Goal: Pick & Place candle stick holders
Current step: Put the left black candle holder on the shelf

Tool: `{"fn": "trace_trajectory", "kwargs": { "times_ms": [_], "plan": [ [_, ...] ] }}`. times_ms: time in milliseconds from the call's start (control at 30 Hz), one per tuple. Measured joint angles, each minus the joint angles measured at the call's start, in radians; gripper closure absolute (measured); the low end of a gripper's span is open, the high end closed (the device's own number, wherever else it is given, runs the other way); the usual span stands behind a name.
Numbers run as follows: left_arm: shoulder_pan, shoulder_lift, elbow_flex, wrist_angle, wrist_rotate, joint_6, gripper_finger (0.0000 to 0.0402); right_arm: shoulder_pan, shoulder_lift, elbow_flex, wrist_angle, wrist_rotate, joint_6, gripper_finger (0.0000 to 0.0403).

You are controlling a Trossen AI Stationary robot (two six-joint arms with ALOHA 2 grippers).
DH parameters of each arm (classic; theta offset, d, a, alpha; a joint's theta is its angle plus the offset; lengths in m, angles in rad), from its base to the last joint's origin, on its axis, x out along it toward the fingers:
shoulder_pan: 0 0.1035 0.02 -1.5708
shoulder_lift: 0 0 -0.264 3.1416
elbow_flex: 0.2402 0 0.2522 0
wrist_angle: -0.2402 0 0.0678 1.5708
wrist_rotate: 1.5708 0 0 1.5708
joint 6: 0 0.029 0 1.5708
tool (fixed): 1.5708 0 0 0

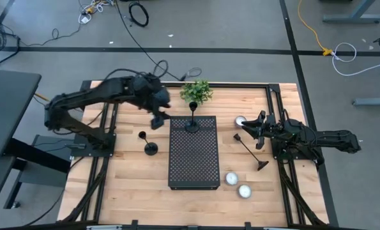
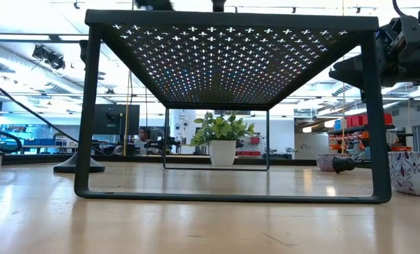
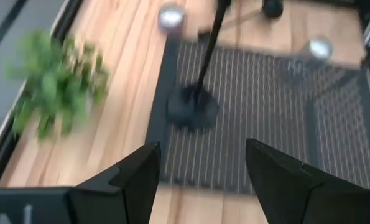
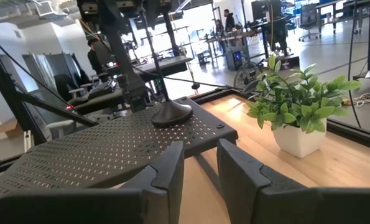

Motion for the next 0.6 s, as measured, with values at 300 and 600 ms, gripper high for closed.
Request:
{"fn": "trace_trajectory", "kwargs": {
  "times_ms": [300, 600],
  "plan": [
    [-0.091, -0.115, 0.000, -0.401, -0.165, -0.254, 0.0167, 0.000, 0.000, 0.000, 0.001, 0.000, 0.000, 0.0307],
    [-0.330, -0.165, -0.129, -0.530, -0.253, -0.565, 0.0168, 0.000, 0.000, 0.000, 0.001, 0.001, 0.000, 0.0307]
  ]
}}
